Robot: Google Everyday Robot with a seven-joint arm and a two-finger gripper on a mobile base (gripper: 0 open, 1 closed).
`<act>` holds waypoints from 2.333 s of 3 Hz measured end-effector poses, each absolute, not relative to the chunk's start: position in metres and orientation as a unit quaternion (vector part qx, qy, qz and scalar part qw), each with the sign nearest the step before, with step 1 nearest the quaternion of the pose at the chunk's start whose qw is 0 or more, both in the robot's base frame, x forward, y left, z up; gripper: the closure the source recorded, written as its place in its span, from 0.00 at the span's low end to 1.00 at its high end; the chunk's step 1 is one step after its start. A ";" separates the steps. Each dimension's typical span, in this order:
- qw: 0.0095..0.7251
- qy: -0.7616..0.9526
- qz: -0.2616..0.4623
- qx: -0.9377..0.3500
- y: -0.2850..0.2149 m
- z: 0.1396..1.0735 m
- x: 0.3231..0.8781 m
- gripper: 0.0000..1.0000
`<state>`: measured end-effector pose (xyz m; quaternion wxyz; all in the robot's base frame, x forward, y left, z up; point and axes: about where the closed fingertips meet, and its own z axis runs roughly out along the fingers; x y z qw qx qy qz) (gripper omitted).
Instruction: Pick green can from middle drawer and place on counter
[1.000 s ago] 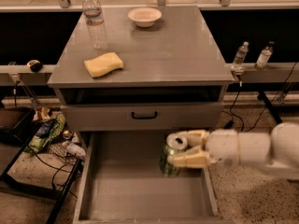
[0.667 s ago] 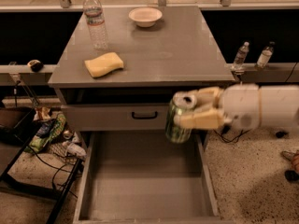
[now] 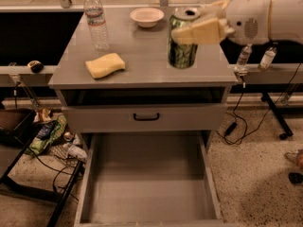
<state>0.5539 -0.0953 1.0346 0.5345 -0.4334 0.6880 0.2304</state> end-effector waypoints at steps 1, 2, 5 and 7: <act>0.575 0.689 0.188 -0.400 -0.095 1.054 0.615 1.00; 0.609 0.689 0.153 -0.361 -0.110 1.039 0.673 1.00; 0.576 0.730 0.183 -0.318 -0.102 0.899 0.789 0.81; 0.576 0.730 0.183 -0.319 -0.102 0.899 0.789 0.27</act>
Offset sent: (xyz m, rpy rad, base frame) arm 0.1892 -0.0428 -0.0143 0.0680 -0.2138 -0.3696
